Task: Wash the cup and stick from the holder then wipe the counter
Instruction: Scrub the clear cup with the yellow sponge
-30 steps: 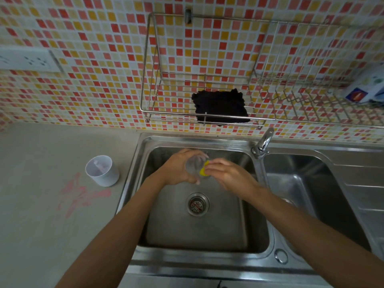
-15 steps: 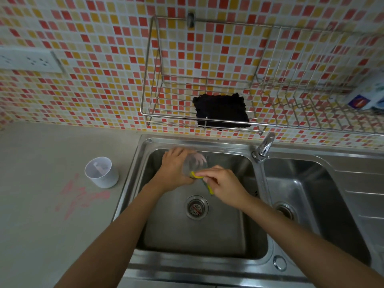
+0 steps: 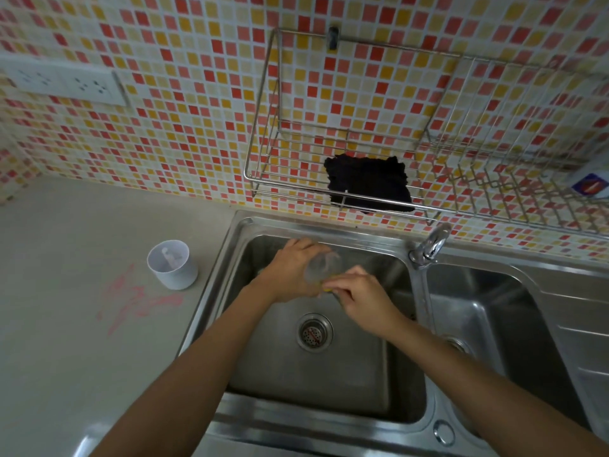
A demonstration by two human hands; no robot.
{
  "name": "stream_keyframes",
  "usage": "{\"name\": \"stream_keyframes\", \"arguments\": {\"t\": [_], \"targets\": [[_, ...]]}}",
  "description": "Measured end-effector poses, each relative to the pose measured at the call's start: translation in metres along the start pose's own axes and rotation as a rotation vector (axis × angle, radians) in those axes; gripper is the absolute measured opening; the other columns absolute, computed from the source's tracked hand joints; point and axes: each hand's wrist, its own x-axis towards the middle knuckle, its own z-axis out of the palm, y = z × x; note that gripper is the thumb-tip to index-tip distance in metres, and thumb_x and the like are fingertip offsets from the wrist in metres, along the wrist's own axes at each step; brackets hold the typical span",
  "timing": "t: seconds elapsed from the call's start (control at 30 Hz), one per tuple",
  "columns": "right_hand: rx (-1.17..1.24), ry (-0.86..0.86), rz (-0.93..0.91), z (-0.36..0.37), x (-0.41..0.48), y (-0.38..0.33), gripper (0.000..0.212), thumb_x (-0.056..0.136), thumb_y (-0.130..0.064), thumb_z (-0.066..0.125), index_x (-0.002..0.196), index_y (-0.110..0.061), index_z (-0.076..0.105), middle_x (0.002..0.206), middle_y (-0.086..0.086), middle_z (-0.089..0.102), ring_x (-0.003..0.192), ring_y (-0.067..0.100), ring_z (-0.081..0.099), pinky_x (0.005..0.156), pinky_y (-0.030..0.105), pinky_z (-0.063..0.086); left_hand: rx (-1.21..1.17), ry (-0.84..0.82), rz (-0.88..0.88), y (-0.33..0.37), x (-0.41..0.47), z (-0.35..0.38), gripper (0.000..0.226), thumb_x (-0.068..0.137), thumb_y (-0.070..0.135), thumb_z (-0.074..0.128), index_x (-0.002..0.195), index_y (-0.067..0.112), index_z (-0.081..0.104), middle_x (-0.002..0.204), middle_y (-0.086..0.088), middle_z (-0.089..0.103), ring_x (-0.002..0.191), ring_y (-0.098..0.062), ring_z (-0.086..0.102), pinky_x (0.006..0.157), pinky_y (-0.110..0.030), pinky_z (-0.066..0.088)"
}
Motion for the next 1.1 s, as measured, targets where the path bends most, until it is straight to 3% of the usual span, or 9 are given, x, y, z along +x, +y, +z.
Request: {"name": "stream_keyframes", "arguments": {"t": [0.07, 0.17, 0.23, 0.37, 0.43, 0.6, 0.8, 0.93, 1.1], "targets": [[0.006, -0.064, -0.012, -0.003, 0.002, -0.002, 0.031, 0.082, 0.0, 0.067, 0.107, -0.017, 0.073, 0.107, -0.005, 0.072, 0.095, 0.019, 0.057, 0.085, 0.034, 0.049, 0.021, -0.012, 0.005, -0.001, -0.001, 0.002, 0.092, 0.06, 0.041, 0.083, 0.14, 0.027, 0.042, 0.134, 0.001, 0.048, 0.124, -0.023, 0.04, 0.106, -0.046, 0.037], [-0.311, -0.074, -0.245, -0.022, 0.01, 0.002, 0.052, 0.057, 0.001, 0.081, 0.104, -0.02, 0.073, 0.105, -0.007, 0.072, 0.099, 0.024, 0.06, 0.074, 0.038, 0.049, 0.019, -0.043, 0.007, 0.002, -0.001, 0.001, 0.095, 0.057, 0.042, 0.086, 0.14, 0.029, 0.041, 0.133, 0.003, 0.047, 0.124, -0.02, 0.039, 0.109, -0.037, 0.032], [-0.407, -0.053, -0.286, -0.027, 0.015, 0.004, 0.053, 0.053, -0.004, 0.084, 0.103, -0.02, 0.073, 0.104, -0.008, 0.071, 0.102, 0.023, 0.058, 0.073, 0.038, 0.05, -0.001, -0.021, 0.02, 0.004, 0.001, -0.002, 0.095, 0.056, 0.042, 0.087, 0.139, 0.03, 0.042, 0.132, 0.004, 0.047, 0.124, -0.019, 0.039, 0.109, -0.037, 0.032], [-0.208, 0.014, -0.184, -0.019, 0.006, 0.001, 0.045, 0.066, -0.001, 0.079, 0.105, -0.024, 0.073, 0.102, -0.011, 0.071, 0.1, 0.014, 0.054, 0.081, 0.034, 0.052, -0.064, 0.009, 0.012, 0.005, -0.005, -0.014, 0.094, 0.057, 0.033, 0.089, 0.139, 0.026, 0.044, 0.132, 0.001, 0.048, 0.124, -0.019, 0.041, 0.109, -0.032, 0.031], [-0.101, 0.008, -0.154, -0.021, 0.001, -0.002, 0.037, 0.078, -0.003, 0.072, 0.109, -0.024, 0.073, 0.105, -0.01, 0.072, 0.099, 0.012, 0.053, 0.088, 0.024, 0.048, -0.088, 0.007, 0.005, 0.004, -0.01, -0.018, 0.093, 0.057, 0.032, 0.09, 0.139, 0.026, 0.045, 0.135, 0.002, 0.048, 0.125, -0.017, 0.042, 0.11, -0.034, 0.034], [-0.225, 0.049, -0.319, -0.024, 0.0, -0.006, 0.044, 0.065, 0.003, 0.08, 0.103, -0.016, 0.073, 0.103, -0.004, 0.072, 0.095, 0.023, 0.06, 0.079, 0.03, 0.054, -0.113, 0.0, 0.002, 0.012, -0.017, -0.026, 0.09, 0.06, 0.026, 0.09, 0.139, 0.021, 0.046, 0.134, 0.002, 0.05, 0.115, -0.005, 0.043, 0.098, -0.018, 0.031], [-0.217, 0.117, -0.283, -0.022, -0.002, -0.019, 0.039, 0.071, 0.001, 0.077, 0.107, -0.015, 0.072, 0.108, -0.002, 0.07, 0.103, 0.022, 0.058, 0.087, 0.031, 0.052, -0.229, 0.072, -0.052, 0.02, -0.03, -0.025, 0.089, 0.063, 0.025, 0.084, 0.139, 0.025, 0.037, 0.139, 0.001, 0.046, 0.129, -0.019, 0.043, 0.108, -0.042, 0.039], [-0.209, 0.137, -0.263, -0.021, -0.005, -0.032, 0.038, 0.075, -0.002, 0.074, 0.11, -0.017, 0.071, 0.111, -0.003, 0.069, 0.106, 0.02, 0.056, 0.093, 0.028, 0.048, -0.222, 0.175, -0.075, 0.02, -0.033, -0.018, 0.089, 0.055, 0.037, 0.086, 0.129, 0.023, 0.038, 0.128, 0.002, 0.049, 0.121, -0.018, 0.046, 0.1, -0.038, 0.044], [-0.036, 0.109, -0.041, -0.016, 0.001, -0.054, 0.03, 0.086, -0.001, 0.064, 0.111, -0.016, 0.071, 0.11, -0.001, 0.07, 0.106, 0.019, 0.055, 0.095, 0.024, 0.042, -0.154, 0.203, -0.004, 0.012, -0.036, -0.027, 0.085, 0.057, 0.02, 0.087, 0.132, 0.014, 0.047, 0.12, -0.002, 0.04, 0.112, -0.017, 0.047, 0.096, -0.027, 0.043]]}}
